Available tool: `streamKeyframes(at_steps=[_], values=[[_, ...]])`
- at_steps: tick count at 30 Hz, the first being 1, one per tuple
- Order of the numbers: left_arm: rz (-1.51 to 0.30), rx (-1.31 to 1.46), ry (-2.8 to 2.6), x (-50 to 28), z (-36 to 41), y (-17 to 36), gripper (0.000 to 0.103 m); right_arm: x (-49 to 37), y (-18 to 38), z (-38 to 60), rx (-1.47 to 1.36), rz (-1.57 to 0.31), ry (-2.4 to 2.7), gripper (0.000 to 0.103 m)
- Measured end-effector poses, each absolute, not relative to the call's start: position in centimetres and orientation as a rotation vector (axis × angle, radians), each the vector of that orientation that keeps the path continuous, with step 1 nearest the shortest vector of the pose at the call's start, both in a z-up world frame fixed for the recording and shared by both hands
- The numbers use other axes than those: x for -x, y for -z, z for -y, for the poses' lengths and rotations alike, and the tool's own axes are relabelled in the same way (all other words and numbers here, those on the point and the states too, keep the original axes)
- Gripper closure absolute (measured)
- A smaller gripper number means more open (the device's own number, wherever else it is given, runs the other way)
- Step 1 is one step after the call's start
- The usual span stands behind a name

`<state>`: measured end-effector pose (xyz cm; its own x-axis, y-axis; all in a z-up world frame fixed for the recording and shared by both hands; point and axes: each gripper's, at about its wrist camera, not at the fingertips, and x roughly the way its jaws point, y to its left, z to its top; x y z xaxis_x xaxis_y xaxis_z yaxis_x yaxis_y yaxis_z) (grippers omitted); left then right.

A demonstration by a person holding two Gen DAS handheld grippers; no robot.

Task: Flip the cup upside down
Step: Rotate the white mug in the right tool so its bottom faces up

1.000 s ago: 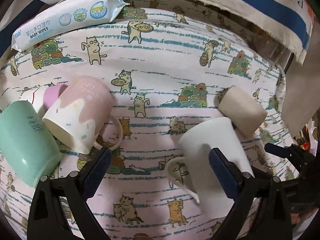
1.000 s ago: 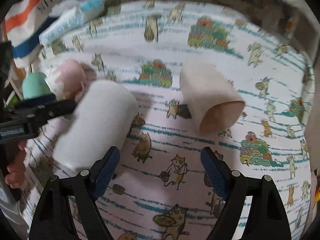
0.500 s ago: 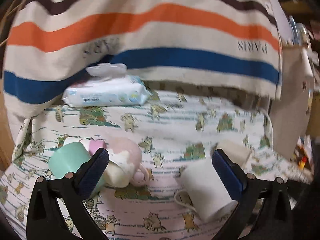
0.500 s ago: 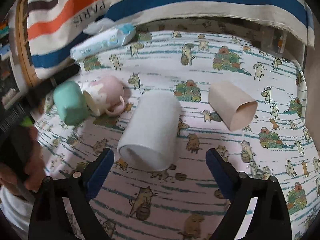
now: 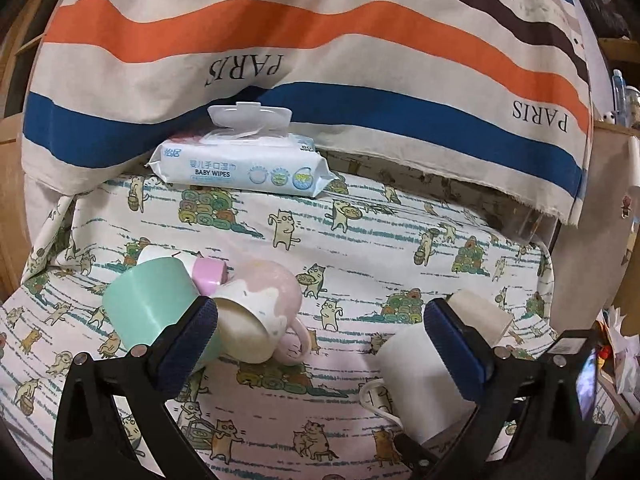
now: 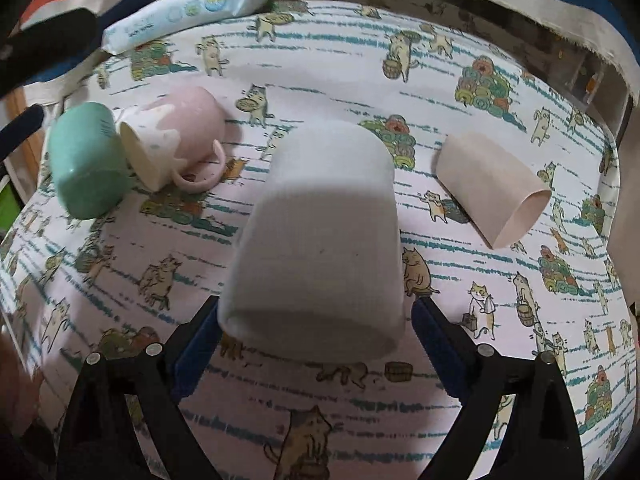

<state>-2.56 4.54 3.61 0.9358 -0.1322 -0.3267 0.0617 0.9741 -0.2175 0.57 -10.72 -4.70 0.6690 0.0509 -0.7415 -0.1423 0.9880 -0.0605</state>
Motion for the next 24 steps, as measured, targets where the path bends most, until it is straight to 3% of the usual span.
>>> streamKeyframes(at_steps=[2, 3, 4, 18, 24], values=[[-0.376, 0.218, 0.124, 2.1, -4.5, -3.4, 0.000, -0.7, 4.8, 10.8, 0.105, -0.830, -0.122, 0.011], [-0.393, 0.225, 0.134, 1.9, -4.5, -3.2, 0.000, -0.7, 4.7, 10.8, 0.104, -0.823, -0.127, 0.020], [-0.403, 0.230, 0.137, 1.8, -4.5, -3.1, 0.000, -0.6, 4.6, 10.8, 0.107, -0.821, -0.132, 0.023], [-0.368, 0.219, 0.113, 2.3, -4.7, -3.6, 0.000, 2.0, -0.3, 11.7, 0.159, -0.679, -0.168, 0.024], [-0.367, 0.228, 0.101, 2.2, -5.1, -3.7, 0.000, 0.1, -0.9, 12.2, 0.118, -0.700, -0.161, 0.024]])
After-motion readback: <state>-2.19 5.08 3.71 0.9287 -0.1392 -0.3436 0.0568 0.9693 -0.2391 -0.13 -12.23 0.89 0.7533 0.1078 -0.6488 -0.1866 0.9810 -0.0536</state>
